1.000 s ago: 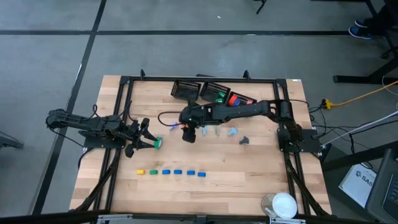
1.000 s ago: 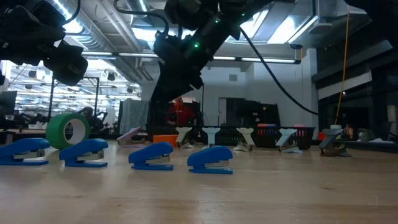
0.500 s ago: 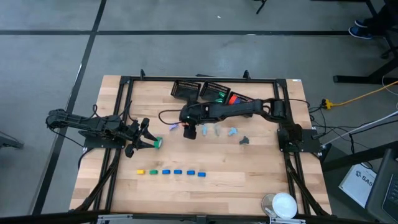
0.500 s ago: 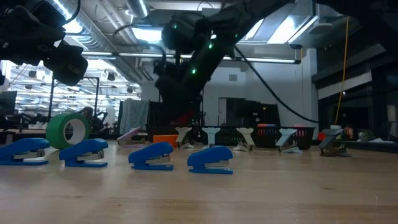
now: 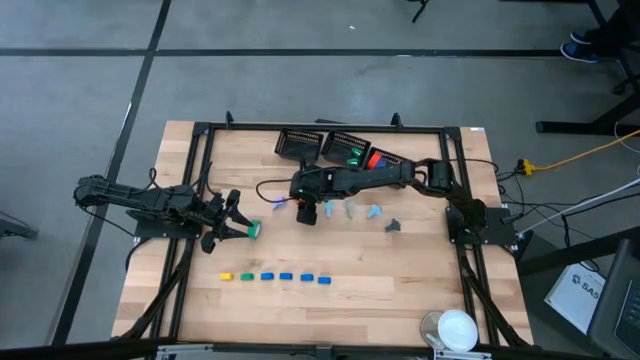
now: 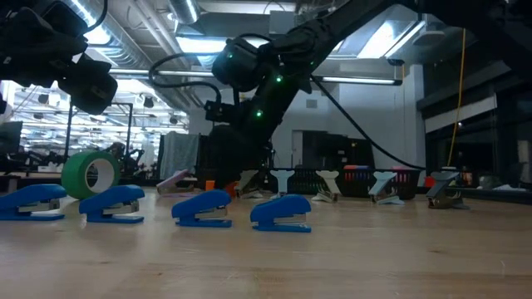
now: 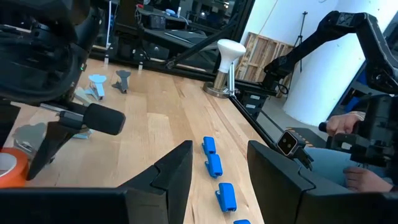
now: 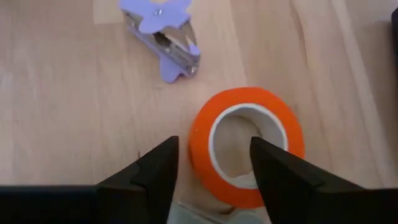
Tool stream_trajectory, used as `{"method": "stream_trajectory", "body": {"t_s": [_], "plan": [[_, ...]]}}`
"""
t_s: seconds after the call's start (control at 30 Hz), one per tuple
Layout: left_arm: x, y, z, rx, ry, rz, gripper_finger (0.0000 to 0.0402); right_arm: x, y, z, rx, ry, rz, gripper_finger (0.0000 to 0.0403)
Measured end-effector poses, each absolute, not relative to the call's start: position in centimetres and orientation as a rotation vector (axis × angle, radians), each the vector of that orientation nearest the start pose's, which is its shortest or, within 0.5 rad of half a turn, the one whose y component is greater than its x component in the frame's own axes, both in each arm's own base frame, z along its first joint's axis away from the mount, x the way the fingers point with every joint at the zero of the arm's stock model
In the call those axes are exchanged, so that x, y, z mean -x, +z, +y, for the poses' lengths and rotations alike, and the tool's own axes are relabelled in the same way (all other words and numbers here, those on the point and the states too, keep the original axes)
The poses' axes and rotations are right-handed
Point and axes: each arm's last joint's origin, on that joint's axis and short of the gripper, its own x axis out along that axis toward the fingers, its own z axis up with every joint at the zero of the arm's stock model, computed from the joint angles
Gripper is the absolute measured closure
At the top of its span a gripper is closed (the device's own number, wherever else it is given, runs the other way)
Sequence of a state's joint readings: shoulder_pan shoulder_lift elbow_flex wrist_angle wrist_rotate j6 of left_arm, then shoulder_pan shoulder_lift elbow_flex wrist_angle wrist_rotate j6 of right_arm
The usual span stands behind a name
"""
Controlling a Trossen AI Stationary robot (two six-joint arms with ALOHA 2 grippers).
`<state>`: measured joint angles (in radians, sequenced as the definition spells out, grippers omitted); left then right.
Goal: Pick and place Stapler, Stapler remover, tape
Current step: Put the orange tape into the right black bin
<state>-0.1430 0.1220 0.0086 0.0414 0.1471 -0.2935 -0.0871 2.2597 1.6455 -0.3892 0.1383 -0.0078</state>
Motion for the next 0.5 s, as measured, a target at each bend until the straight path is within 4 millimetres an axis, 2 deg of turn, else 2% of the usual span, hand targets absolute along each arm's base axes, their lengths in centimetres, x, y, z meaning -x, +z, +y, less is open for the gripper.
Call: {"method": "stream_trajectory", "body": {"t_s": [0.1, 0.27, 0.5], "plan": [[-10.27, 16.07, -1.91, 0.292, -0.277, 0.114, 0.0251, -47.26, 13.4, -4.51, 0.033, -0.202, 1.002, 0.0262], [-10.26, 16.07, -1.91, 0.292, -0.278, 0.114, 0.0251, -47.29, 13.43, -4.38, 0.003, -0.155, 0.999, 0.0373], [-10.26, 16.07, -1.91, 0.291, -0.278, 0.114, 0.0251, -47.43, 13.83, -4.34, -0.067, -0.158, 0.993, 0.0366]]}}
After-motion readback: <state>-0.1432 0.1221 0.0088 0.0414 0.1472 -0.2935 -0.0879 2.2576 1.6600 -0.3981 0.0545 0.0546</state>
